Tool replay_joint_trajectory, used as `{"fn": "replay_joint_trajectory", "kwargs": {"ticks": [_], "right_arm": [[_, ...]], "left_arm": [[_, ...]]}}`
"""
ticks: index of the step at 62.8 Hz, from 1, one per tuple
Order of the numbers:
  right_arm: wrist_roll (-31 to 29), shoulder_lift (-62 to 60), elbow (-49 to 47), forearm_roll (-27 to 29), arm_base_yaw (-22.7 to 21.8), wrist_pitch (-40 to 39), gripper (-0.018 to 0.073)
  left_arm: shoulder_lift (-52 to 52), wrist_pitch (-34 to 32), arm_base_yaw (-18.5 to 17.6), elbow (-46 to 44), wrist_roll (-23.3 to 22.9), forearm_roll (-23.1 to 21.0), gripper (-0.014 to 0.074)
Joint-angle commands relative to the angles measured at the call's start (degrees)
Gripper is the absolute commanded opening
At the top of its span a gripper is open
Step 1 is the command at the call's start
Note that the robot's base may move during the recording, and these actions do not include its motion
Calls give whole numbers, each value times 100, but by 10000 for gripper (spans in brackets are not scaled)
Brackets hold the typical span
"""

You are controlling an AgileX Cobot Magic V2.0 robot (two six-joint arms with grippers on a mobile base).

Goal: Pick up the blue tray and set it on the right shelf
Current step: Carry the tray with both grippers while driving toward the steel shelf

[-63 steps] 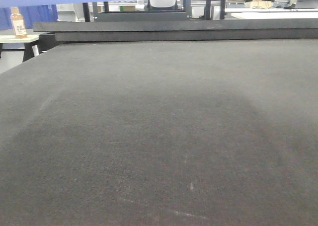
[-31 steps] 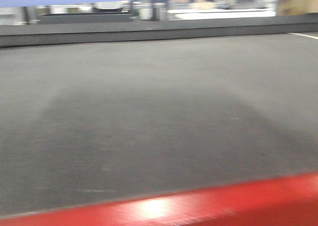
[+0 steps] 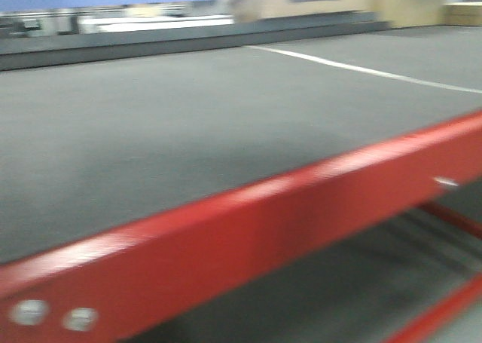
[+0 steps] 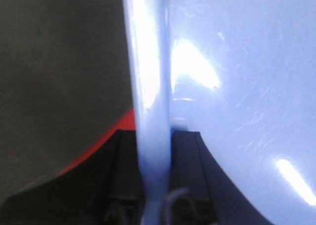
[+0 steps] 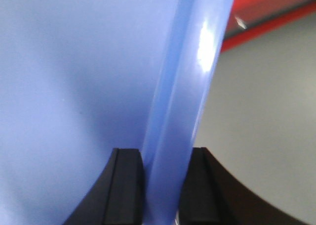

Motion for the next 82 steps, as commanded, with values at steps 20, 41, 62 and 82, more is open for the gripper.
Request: {"fn": "replay_joint_trajectory", "kwargs": {"ticks": [20,41,62,82], "right_arm": [[-155,-126,-169,-183,8,-344,56],[-155,-126,-169,-183,8,-344,56],[-155,-126,-169,-183,8,-344,56],[-155,-126,-169,-183,8,-344,56]], "left_arm": [[-129,589,-55,-124,137,-77,-48],[-129,589,-55,-124,137,-77,-48],[-129,589,-55,-124,137,-77,-48],[-129,589,-55,-124,137,-77,-48]]}}
